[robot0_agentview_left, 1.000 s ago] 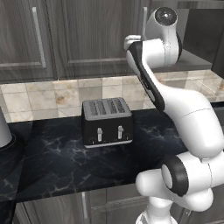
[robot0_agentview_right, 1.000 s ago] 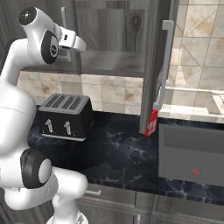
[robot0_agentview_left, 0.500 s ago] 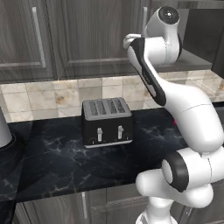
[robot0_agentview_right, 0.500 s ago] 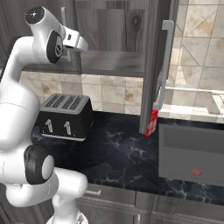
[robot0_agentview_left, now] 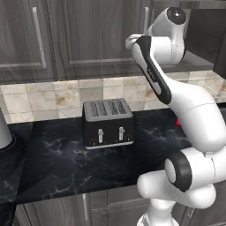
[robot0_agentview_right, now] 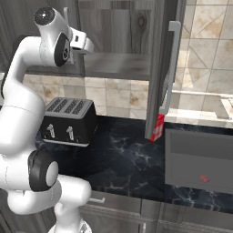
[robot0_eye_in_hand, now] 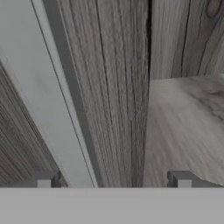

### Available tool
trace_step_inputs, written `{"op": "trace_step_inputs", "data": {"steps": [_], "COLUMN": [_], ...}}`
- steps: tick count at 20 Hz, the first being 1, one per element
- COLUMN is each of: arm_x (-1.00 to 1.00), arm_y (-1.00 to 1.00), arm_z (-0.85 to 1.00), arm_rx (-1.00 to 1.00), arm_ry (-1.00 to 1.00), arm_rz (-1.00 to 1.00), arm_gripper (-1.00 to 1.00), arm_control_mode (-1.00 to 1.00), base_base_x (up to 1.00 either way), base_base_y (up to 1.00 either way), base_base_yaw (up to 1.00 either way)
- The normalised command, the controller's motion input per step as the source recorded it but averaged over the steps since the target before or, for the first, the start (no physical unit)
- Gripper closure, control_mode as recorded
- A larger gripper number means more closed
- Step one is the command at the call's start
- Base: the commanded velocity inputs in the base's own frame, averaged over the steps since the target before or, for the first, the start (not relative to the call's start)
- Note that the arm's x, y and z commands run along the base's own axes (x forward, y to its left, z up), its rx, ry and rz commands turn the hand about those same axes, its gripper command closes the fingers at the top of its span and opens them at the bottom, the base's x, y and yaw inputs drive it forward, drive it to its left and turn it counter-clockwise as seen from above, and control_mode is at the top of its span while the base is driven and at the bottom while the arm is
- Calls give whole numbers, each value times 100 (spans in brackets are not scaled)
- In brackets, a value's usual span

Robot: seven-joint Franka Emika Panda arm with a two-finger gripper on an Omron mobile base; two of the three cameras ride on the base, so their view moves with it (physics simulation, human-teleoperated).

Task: Open the cabinet. Pick the bar soap and place it next to the sink. Then close the cabinet.

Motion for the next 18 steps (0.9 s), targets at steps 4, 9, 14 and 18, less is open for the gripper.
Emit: {"op": "trace_step_inputs", "data": {"steps": [4, 9, 14, 18], "arm_x": [15, 0, 0, 0], "arm_y": [0, 0, 0, 0], "arm_z": [-8, 0, 0, 0], "arm_rx": [0, 0, 0, 0], "arm_ry": [0, 0, 0, 0], "arm_rz": [0, 0, 0, 0], "arm_gripper": [-100, -100, 100, 100], "arm_control_mode": [-100, -100, -100, -100], "base_base_x": [0, 0, 0, 0], "base_base_y": [0, 0, 0, 0], "base_base_yaw": [0, 0, 0, 0]}}
